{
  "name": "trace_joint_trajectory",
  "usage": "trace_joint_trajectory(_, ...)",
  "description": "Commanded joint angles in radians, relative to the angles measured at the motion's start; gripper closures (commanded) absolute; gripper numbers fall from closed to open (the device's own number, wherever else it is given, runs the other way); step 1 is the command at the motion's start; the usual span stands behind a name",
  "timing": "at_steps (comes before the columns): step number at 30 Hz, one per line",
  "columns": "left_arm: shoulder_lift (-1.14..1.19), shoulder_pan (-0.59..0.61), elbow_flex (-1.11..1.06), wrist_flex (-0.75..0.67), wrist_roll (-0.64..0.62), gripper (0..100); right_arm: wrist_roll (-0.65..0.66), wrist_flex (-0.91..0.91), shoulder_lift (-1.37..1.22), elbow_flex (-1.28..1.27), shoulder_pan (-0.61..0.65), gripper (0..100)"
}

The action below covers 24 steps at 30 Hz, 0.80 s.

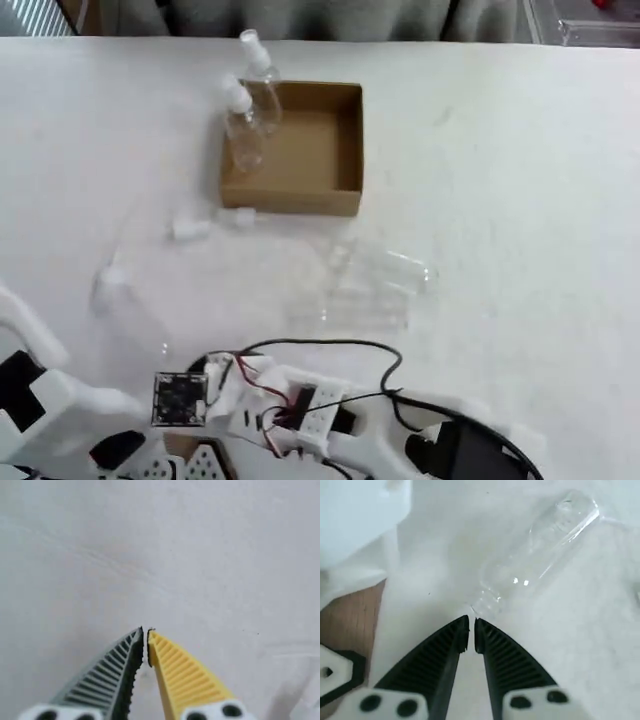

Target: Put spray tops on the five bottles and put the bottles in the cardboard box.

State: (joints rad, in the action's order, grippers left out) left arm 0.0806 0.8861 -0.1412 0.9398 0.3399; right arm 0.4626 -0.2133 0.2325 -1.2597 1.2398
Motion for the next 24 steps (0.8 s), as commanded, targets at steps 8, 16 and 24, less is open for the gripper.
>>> trace_joint_trajectory(8, -0.008, -0.031, 0.060, -0.020, -0.014, 97, 0.009, -0.116, -0.090, 0.101, -0.140, 98.2)
trace_joint_trajectory(16, -0.012, -0.077, 0.057, 0.034, -0.014, 98, 0.009, -0.236, -0.163, 0.120, -0.205, 98.3)
trace_joint_trajectory(24, -0.012, -0.142, 0.055, 0.137, 0.057, 98, -0.121, -0.274, -0.166, 0.149, -0.340, 98.3)
